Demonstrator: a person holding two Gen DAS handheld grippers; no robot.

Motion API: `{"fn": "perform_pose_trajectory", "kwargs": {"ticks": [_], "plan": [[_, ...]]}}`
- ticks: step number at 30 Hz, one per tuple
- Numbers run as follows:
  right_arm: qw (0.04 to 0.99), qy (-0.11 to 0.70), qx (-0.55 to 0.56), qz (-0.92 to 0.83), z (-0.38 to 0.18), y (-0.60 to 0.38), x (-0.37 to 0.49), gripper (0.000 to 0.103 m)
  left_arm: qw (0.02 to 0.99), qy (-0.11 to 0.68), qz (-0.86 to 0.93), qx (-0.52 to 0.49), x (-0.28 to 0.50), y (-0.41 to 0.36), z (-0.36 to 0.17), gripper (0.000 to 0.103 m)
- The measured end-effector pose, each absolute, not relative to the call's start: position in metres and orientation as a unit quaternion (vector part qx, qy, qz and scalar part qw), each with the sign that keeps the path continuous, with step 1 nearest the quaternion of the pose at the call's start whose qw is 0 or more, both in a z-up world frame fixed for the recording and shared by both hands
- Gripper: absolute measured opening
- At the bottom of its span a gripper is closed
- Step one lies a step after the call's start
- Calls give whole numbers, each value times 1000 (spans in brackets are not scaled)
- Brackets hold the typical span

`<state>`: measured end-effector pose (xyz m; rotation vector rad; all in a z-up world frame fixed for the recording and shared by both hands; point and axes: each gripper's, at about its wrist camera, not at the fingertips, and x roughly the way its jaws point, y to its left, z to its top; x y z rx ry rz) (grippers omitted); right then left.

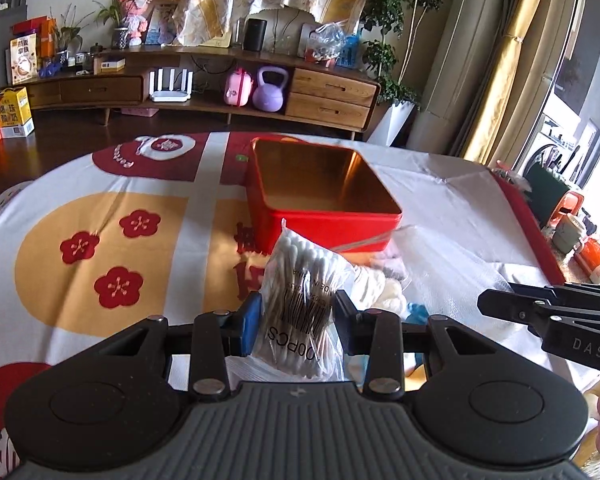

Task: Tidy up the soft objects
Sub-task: 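Carry the swab pack and mesh bag with both grippers into the red tin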

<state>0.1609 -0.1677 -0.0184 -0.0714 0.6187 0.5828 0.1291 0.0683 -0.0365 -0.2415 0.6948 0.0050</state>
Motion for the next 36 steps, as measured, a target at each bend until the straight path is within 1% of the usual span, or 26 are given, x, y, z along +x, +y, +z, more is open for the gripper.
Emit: {"fn": "perform_pose_trajectory", "kwargs": {"ticks": [3, 8, 20, 36], "plan": [[915, 286, -39, 283, -11, -169, 162, 8, 936, 334, 0, -114, 132, 66, -28, 38], [918, 268, -43, 287, -1, -168, 168, 4, 939, 328, -1, -106, 139, 66, -17, 38], [925, 249, -44, 282, 25, -165, 202, 4, 939, 331, -5, -88, 170, 66, 4, 38], [932, 246, -65, 259, 38, -153, 263, 4, 937, 348, -9, -42, 260, 59, 29, 38]]}}
